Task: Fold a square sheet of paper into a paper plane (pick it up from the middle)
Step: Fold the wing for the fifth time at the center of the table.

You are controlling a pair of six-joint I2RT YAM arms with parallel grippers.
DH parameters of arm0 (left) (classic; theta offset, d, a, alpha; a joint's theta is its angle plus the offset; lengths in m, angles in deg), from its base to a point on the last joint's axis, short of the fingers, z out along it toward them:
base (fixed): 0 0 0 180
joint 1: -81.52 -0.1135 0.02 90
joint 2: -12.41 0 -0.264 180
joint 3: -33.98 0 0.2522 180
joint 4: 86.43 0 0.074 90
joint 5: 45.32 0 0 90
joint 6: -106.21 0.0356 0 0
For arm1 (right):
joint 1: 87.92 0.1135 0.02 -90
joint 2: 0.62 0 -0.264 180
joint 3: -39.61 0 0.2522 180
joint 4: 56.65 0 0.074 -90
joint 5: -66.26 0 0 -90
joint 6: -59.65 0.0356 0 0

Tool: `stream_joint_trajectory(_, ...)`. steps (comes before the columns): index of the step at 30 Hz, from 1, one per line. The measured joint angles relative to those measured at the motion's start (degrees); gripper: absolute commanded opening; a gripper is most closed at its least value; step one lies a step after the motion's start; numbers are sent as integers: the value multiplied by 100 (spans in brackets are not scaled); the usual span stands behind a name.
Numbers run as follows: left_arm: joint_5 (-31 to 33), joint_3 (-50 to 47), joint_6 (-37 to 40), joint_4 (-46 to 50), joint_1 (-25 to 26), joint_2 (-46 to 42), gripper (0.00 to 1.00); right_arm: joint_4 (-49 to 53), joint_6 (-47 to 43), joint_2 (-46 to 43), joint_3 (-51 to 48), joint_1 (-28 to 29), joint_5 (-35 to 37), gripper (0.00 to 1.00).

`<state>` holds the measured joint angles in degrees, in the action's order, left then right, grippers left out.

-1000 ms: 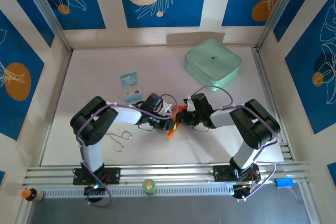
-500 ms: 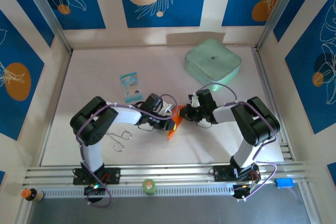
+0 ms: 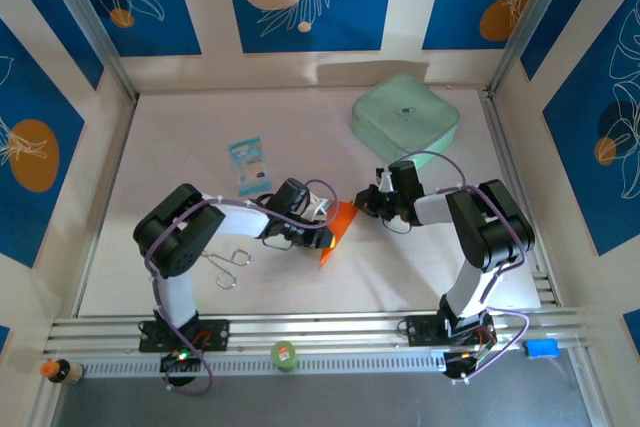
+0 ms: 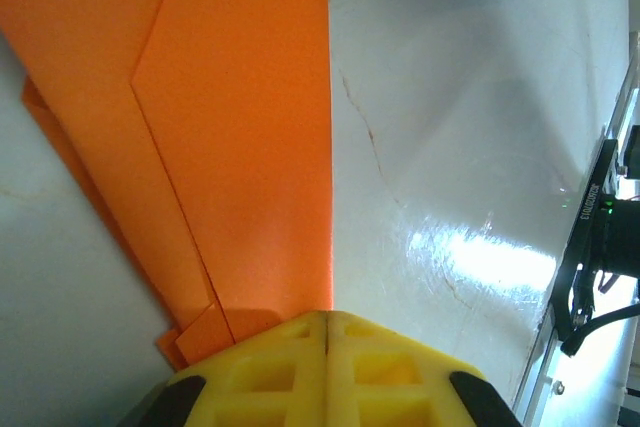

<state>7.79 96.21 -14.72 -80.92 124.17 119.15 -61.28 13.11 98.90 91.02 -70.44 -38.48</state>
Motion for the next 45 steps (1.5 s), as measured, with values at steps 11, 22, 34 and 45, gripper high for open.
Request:
stream_joint_trajectory(11,-22,-46,2,-96,-4,-4,0,479,-197,-876,125,157,81,1)
stream_joint_trajectory(22,-22,-87,2,-168,-4,-20,0,337,-144,-739,-118,1038,-107,0)
stream_joint_trajectory(34,-17,-151,2,-278,-4,-46,0,195,-39,-426,-256,1016,-138,0)
stream_joint_trajectory(45,-15,-160,2,-295,-4,-50,0,81,2,-396,-236,1029,-271,0)
